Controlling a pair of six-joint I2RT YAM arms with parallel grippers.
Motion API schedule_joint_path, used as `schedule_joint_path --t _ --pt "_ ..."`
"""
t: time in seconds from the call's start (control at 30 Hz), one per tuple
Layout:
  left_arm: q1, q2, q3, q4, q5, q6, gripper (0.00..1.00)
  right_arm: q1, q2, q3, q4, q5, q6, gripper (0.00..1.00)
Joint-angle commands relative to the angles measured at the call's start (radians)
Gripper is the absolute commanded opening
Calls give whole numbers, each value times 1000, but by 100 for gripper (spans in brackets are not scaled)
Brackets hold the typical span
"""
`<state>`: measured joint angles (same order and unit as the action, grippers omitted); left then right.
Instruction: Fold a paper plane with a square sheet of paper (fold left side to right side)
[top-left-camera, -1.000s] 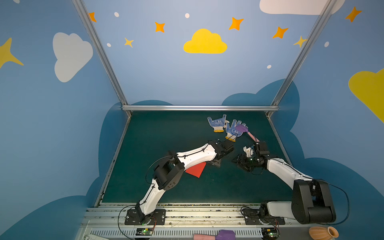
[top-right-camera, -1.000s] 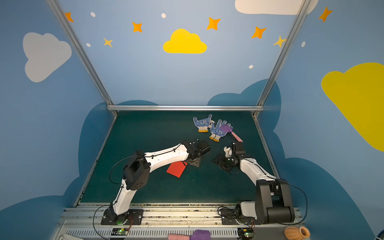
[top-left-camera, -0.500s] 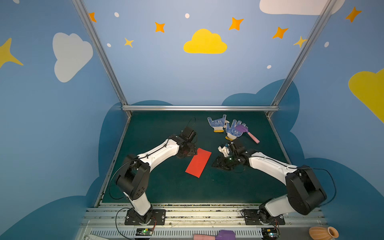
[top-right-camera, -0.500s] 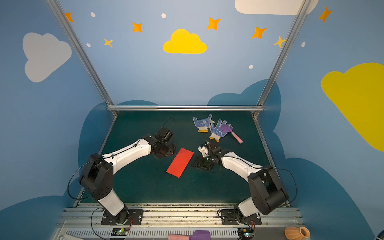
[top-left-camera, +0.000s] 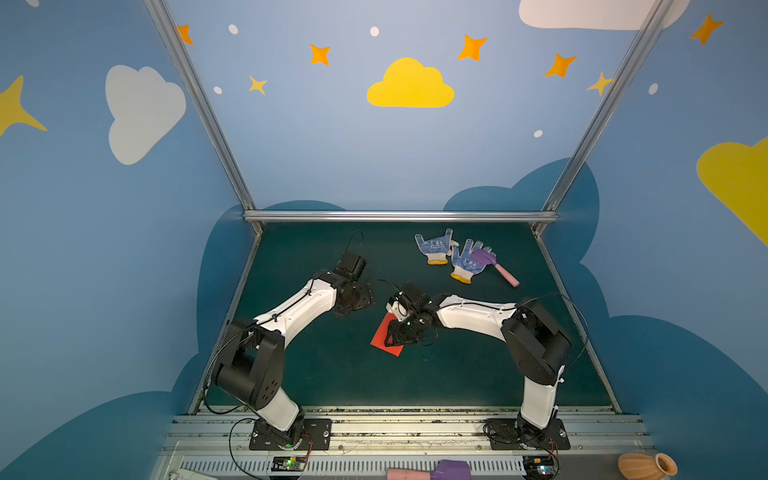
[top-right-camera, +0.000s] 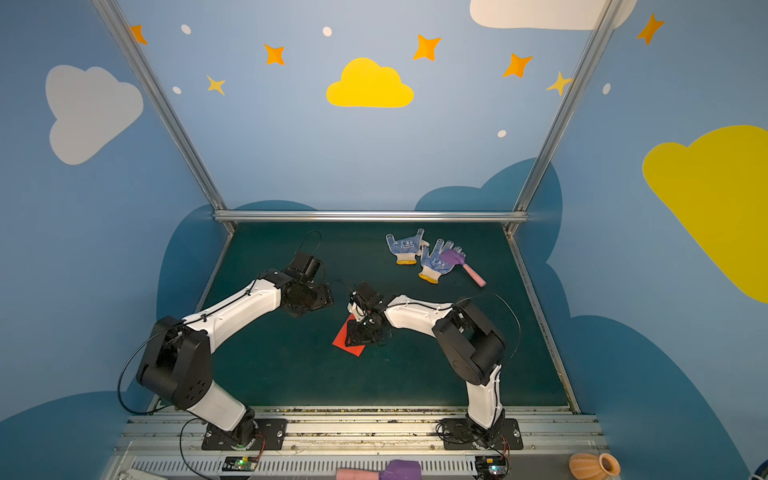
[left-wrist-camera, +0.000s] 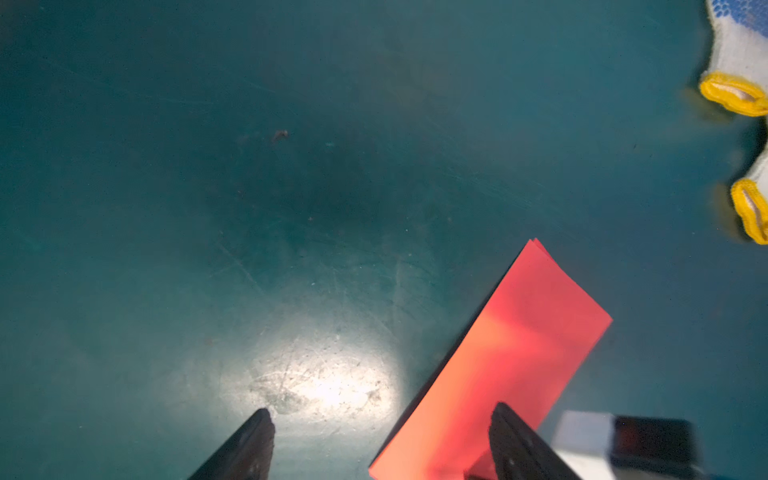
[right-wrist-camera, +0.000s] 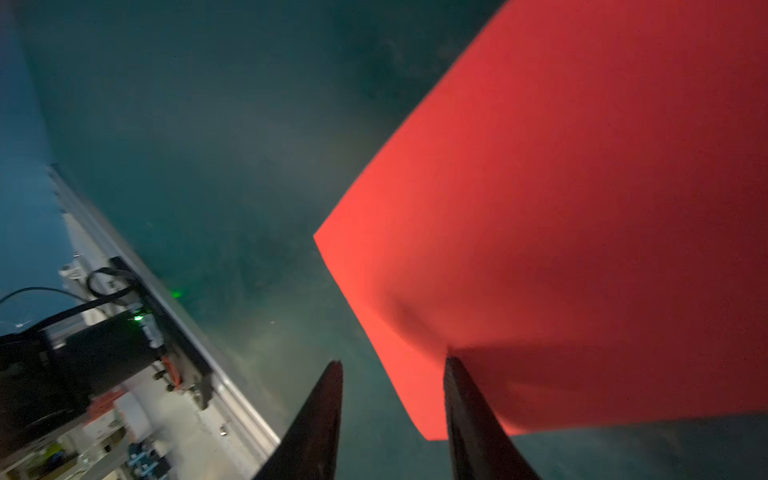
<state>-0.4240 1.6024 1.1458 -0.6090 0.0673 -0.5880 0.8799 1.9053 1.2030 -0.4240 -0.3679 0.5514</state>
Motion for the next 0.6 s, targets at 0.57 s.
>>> schedule_joint_path --t 0.57 --pt "-16 -96 -93 82 185 -14 86 -205 -168 -162 -210 40 -282 35"
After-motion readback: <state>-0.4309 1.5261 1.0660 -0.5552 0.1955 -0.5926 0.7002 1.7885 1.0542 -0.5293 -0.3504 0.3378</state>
